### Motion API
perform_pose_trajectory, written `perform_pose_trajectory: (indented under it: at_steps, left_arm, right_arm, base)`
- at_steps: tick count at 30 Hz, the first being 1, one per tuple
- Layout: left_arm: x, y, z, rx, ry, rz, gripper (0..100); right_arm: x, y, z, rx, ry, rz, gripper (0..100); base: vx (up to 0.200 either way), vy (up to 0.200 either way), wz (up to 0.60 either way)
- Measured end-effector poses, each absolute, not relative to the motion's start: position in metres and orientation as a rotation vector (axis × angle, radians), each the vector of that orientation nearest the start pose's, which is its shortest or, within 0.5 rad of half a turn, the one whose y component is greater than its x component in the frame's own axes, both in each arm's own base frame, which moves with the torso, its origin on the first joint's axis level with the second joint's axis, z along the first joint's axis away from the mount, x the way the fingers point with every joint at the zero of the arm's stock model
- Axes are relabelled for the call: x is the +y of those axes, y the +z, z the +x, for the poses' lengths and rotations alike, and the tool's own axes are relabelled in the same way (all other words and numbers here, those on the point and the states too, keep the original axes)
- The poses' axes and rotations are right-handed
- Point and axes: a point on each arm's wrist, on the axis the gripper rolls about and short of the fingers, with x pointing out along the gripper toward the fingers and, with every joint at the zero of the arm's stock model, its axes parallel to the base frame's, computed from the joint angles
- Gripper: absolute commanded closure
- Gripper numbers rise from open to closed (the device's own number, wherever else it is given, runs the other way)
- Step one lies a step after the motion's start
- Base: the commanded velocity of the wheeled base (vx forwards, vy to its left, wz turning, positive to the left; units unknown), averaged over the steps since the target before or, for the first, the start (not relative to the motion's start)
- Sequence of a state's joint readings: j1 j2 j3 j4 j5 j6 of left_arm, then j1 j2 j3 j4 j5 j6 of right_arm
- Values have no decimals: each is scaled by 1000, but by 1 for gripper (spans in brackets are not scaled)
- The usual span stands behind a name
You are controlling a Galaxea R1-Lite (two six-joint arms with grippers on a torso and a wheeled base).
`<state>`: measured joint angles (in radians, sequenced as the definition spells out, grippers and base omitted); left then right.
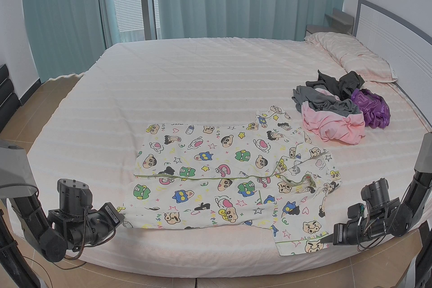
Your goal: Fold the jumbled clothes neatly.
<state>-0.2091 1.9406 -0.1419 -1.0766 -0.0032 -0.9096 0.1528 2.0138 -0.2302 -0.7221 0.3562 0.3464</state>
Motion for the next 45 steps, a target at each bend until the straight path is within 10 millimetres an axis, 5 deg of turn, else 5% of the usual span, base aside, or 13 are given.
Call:
perform_pose_trajectory:
  at_steps: [18,45]
  left_arm:
    - [-47,11,171,965,50,-442,100]
    - [-51,-1,148,1191,19,-276,100]
  right_arm:
    - [19,3,158,1181,242,355,100]
    - [10,18,121,1297,279,259,100]
  base:
    - [0,0,0]
    - [0,0,0]
